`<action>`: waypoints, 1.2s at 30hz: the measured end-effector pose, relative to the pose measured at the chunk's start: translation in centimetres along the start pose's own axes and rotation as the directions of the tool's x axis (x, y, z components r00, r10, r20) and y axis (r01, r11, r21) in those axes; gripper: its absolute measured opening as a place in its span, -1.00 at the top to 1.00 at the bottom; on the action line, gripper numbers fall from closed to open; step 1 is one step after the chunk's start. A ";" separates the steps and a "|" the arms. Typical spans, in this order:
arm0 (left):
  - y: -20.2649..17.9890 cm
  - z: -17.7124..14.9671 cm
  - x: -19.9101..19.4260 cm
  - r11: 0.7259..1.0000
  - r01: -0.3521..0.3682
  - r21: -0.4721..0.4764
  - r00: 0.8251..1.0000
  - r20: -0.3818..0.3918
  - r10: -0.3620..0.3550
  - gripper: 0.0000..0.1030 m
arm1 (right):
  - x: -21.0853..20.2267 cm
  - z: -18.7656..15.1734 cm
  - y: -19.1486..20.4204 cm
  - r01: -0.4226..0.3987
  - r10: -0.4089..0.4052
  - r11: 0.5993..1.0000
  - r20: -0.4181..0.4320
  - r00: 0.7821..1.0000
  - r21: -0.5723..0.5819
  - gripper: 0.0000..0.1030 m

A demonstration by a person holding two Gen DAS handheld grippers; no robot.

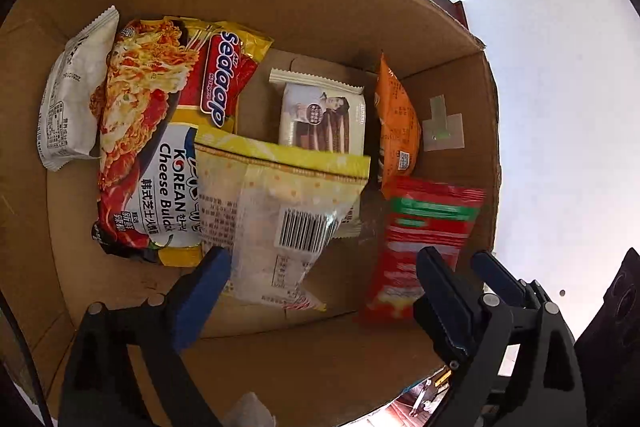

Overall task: Organize snacks
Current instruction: 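Release both packets into the box and pull both tools back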

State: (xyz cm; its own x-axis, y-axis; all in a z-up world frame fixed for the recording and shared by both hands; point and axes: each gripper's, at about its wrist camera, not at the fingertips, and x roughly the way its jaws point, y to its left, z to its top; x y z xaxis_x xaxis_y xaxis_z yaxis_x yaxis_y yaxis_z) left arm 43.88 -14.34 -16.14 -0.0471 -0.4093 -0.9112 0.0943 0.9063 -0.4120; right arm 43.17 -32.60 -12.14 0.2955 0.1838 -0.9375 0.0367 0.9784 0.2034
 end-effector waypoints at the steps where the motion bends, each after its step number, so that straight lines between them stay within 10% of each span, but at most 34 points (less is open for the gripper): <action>1: 0.1 -0.1 0.0 1.000 -0.003 0.001 1.000 0.002 0.003 -0.85 | 0.2 -1.1 -0.1 -0.002 0.002 1.000 -0.005 1.000 0.000 -0.73; 12: 0.8 -3.1 -4.3 0.992 -0.113 0.058 0.983 0.154 0.103 -0.85 | -0.3 -2.2 1.1 0.016 -0.016 1.000 0.011 1.000 -0.011 -0.80; 26: 0.3 -11.3 -11.5 0.925 -0.360 0.123 0.822 0.510 0.252 -0.85 | -5.8 -7.2 2.5 0.057 -0.053 0.998 0.160 0.986 -0.020 -0.80; 36: 0.0 -17.6 -14.1 0.911 -0.387 0.142 0.761 0.607 0.229 -0.85 | -11.5 -11.0 4.1 0.038 -0.026 0.999 0.289 0.957 -0.035 -0.80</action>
State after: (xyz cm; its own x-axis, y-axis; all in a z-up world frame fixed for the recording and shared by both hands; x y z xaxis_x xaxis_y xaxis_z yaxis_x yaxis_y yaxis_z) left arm 27.07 -6.73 -3.23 0.5895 -0.1680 -0.7901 0.2450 0.9692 -0.0233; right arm 29.43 -29.66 -3.57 0.5577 0.1233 -0.8209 0.0144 0.9873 0.1581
